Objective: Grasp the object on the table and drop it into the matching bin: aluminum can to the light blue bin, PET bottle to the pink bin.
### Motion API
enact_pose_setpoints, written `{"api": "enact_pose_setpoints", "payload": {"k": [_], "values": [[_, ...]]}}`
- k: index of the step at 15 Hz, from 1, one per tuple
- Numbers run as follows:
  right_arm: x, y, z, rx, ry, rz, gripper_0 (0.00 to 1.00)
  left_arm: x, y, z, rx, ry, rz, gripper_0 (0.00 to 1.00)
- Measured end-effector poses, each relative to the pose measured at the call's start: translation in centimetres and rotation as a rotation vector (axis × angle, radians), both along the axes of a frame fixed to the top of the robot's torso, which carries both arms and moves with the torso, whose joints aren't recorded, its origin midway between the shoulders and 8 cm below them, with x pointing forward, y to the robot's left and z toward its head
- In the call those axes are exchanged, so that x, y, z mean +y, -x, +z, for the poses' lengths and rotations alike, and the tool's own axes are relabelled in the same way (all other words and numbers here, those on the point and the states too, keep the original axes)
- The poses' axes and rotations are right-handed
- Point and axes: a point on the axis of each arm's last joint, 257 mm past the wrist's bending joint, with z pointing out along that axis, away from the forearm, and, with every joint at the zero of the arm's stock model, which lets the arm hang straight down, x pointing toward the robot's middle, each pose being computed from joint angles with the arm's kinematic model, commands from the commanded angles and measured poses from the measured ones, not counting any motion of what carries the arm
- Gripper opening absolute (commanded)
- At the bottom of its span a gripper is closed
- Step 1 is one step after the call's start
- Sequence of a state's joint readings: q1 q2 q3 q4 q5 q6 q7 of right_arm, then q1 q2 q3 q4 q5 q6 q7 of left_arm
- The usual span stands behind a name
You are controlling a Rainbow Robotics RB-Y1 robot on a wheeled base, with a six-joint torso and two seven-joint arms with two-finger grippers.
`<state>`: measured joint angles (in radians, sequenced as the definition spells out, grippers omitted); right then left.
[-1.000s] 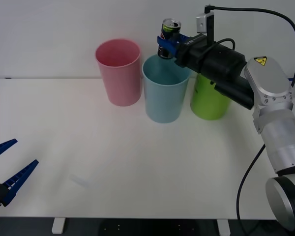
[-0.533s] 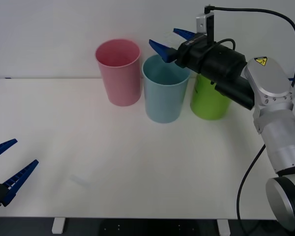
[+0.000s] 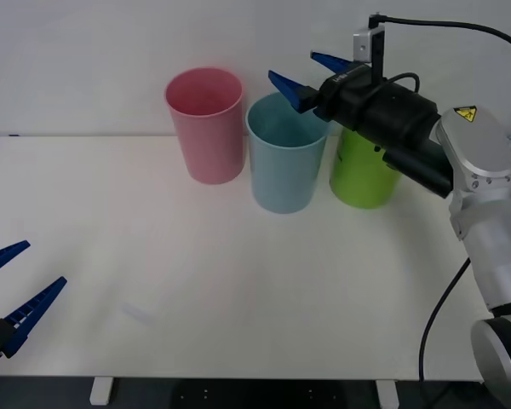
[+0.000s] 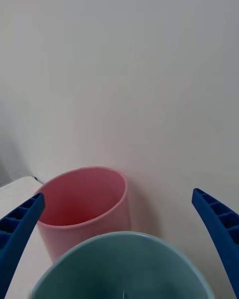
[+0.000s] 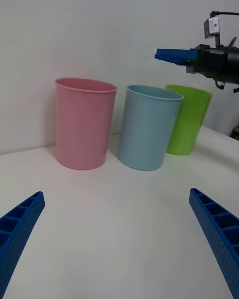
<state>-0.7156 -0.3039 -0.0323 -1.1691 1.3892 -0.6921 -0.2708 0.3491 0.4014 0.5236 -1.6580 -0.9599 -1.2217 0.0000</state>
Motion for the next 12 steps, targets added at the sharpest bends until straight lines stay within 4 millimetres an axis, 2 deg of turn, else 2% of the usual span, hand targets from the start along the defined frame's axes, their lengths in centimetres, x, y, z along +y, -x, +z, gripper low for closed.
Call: {"api": "enact_pose_setpoints", "payload": {"k": [6, 12], "values": [[-3.6, 3.7, -1.3, -0.029, 0.017, -0.008, 1.0, 0.0, 0.0, 0.0, 0.0, 0.0, 0.0, 1.0], [-7.7, 9.5, -3.6, -0.028, 0.018, -0.029, 1.0, 0.0, 0.0, 0.0, 0.0, 0.0, 0.0, 1.0]]}}
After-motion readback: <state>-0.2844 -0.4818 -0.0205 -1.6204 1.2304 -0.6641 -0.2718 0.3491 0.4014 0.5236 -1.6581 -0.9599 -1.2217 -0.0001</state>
